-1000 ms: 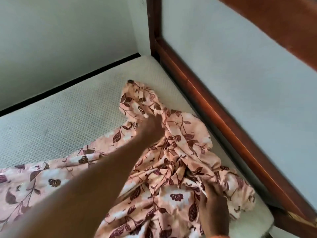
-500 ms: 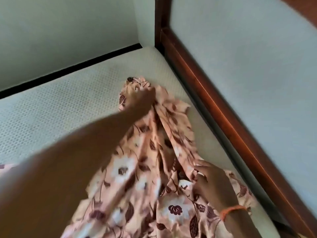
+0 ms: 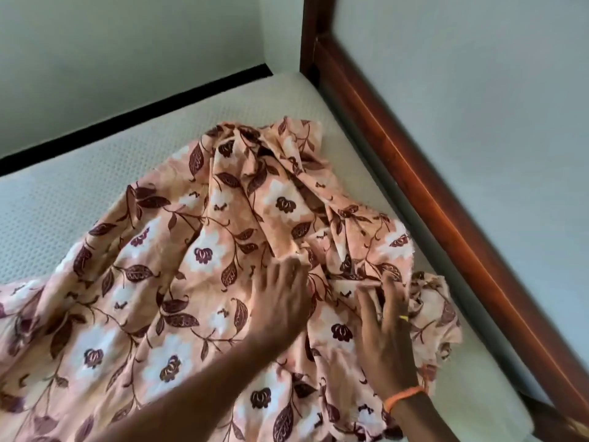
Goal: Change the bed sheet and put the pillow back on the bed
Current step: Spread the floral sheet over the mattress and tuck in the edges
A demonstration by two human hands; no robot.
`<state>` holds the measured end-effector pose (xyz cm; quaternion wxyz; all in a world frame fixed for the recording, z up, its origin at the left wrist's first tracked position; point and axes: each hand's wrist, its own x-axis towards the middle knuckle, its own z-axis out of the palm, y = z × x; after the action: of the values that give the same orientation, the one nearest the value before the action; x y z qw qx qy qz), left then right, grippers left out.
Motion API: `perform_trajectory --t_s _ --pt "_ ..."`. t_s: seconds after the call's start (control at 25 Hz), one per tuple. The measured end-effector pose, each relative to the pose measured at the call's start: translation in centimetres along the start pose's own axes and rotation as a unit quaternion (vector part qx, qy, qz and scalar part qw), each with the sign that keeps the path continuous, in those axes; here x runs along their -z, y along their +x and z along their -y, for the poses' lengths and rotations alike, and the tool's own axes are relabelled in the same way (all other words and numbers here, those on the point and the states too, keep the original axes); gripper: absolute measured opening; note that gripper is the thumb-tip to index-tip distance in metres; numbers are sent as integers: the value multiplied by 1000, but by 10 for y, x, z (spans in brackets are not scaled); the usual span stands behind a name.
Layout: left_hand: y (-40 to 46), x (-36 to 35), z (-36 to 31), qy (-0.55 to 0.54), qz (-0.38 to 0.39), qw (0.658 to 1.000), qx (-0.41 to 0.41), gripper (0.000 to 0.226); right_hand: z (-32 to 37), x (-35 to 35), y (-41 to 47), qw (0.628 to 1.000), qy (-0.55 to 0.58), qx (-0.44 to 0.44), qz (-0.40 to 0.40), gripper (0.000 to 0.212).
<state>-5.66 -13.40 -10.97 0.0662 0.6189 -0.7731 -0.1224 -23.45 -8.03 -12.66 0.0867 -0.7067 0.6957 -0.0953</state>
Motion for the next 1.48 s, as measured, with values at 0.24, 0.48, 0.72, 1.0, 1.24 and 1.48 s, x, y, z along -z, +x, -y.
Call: perform_trajectory --t_s 0.24,0.48,0.72,1.0,1.24,1.48 --pt "-163 -53 -33 -49 315 948 7 104 -51 -2 -75 985 -46 -124 107 64" --pt "-203 -64 -33 -95 185 978 -2 51 -95 26 -54 923 180 -337 53 14" --pt "-213 -20 -30 -289 80 938 176 20 -128 71 -107 667 560 -475 128 13" --pt "-285 -29 -40 101 115 987 52 88 -151 50 -170 658 465 -575 140 41" --pt "-280 -73 -107 62 141 983 -103 60 -108 28 -141 763 414 -493 63 21" --pt "-248 -72 -113 85 137 983 -82 33 -120 47 -161 597 564 -566 64 13"
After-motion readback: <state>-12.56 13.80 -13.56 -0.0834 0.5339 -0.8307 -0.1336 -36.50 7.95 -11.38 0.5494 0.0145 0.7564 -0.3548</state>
